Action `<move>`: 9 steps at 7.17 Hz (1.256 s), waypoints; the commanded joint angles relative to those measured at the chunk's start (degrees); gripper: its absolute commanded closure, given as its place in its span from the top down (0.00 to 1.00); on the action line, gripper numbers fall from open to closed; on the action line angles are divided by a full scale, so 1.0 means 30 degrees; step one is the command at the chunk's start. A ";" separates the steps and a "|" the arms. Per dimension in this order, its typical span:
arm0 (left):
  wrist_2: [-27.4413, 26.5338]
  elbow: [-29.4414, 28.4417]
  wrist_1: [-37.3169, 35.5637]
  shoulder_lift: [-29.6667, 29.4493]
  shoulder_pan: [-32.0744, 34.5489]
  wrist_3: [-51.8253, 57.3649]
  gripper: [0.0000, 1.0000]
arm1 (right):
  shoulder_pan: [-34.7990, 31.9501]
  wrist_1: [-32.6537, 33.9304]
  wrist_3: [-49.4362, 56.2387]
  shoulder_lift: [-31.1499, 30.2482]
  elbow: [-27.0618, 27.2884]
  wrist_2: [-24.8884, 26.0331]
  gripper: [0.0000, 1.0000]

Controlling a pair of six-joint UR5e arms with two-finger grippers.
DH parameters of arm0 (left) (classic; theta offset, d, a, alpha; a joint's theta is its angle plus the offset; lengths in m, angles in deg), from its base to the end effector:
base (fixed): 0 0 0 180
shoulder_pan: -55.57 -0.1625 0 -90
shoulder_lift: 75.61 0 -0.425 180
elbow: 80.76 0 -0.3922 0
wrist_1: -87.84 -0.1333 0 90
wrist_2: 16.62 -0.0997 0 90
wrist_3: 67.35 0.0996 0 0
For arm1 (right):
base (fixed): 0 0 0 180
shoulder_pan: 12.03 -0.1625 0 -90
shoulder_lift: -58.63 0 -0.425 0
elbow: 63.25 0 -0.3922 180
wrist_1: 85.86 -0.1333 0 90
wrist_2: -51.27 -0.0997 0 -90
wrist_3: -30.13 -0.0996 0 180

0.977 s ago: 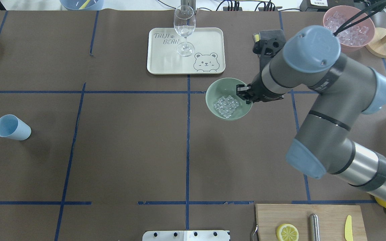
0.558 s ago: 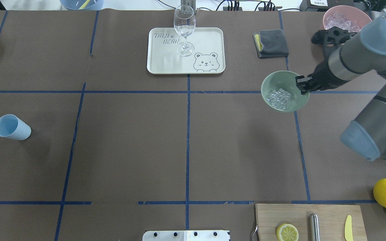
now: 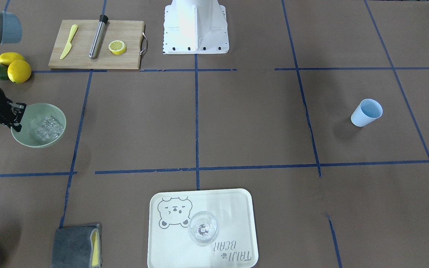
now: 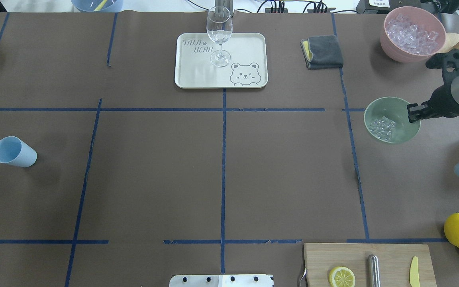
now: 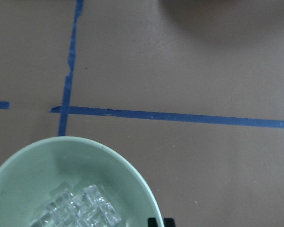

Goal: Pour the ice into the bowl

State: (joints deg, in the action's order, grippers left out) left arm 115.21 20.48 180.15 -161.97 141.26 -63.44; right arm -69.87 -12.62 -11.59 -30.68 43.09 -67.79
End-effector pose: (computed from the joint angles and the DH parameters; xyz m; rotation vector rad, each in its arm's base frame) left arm -0.0312 -0.4764 0.5907 0.1629 0.7299 0.1999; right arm -0.2003 -0.4781 0.4895 0.1651 -0.7394 0.0093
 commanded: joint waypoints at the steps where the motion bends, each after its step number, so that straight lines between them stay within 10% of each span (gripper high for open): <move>1: 0.0001 0.0030 0.0051 0.0014 0.0003 0.0043 1.00 | -0.0145 -0.2494 -0.0123 -0.0699 -0.1956 -0.0040 0.00; 3: 0.0001 0.0030 0.0051 0.0014 0.0032 0.0013 1.00 | -0.0174 -0.2559 -0.0036 -0.1372 -0.2051 -0.0476 0.00; 4: 0.0001 0.0030 0.0051 -0.0015 0.0032 0.0013 1.00 | -0.0145 -0.2559 0.0022 -0.1605 -0.2167 -0.0479 0.63; 5: 0.0001 0.0059 0.0051 -0.0044 0.0032 0.0013 1.00 | -0.0174 -0.2675 -0.0065 -0.2216 -0.1907 -0.0363 1.00; 9: 0.0001 0.0060 0.0051 -0.0074 0.0032 -0.0045 1.00 | -0.2388 -0.1223 0.3428 -0.2369 -0.1495 -0.0595 1.00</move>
State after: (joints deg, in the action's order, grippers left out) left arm 115.22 20.65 180.30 -162.17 141.36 -63.50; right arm -73.61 -19.00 -7.21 -37.78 38.23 -69.12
